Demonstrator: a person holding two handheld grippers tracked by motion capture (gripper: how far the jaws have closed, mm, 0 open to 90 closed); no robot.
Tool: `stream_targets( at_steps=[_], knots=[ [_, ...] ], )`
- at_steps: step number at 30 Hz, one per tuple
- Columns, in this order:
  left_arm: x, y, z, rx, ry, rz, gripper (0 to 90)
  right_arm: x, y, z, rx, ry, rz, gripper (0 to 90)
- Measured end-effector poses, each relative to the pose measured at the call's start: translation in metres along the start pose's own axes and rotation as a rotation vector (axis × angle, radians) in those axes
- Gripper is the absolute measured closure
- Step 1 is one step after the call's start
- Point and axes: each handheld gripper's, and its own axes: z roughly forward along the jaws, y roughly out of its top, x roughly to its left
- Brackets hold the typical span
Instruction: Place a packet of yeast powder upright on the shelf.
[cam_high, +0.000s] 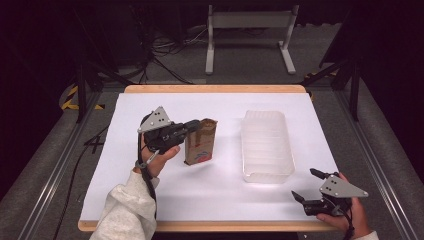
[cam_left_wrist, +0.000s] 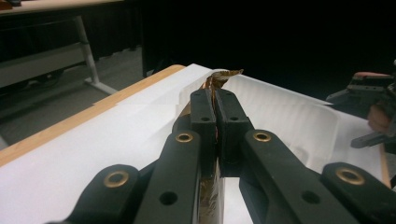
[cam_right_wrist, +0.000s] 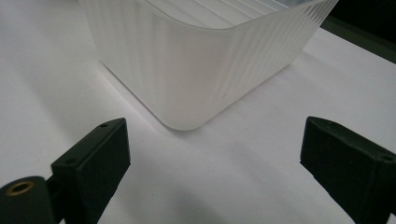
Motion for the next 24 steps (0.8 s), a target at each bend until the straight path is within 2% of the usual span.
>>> stream_targets(
  at_steps=[1,3,6,9,10,17,21,24],
  knots=[
    [-0.001,0.003,0.002,-0.003,-0.011,0.012,87.4,0.0,0.0,0.0,-0.001,-0.004,-0.002,9.0],
    [-0.002,0.005,0.003,-0.009,-0.02,0.008,87.4,0.0,0.0,0.0,-0.001,-0.003,0.0,9.0],
    [-0.005,0.013,0.008,-0.005,-0.033,0.04,87.4,-0.001,-0.001,-0.001,-0.005,-0.007,0.004,8.9],
    [-0.009,0.022,0.014,-0.008,-0.054,0.047,87.3,-0.001,-0.001,-0.001,-0.008,-0.008,-0.001,8.9],
    [-0.011,0.027,0.018,-0.008,-0.067,0.061,87.3,-0.001,-0.001,-0.001,-0.008,-0.01,-0.002,8.9],
    [-0.017,0.039,0.032,-0.003,-0.096,0.097,87.4,-0.001,-0.001,-0.001,-0.005,-0.014,-0.006,8.9],
    [-0.02,0.045,0.04,-0.009,-0.127,0.108,87.4,-0.001,-0.001,-0.001,-0.005,-0.014,0.002,8.9],
    [-0.026,0.047,0.046,-0.02,-0.154,0.102,87.3,-0.001,-0.002,-0.001,-0.004,-0.015,0.0,8.9]
  ],
)
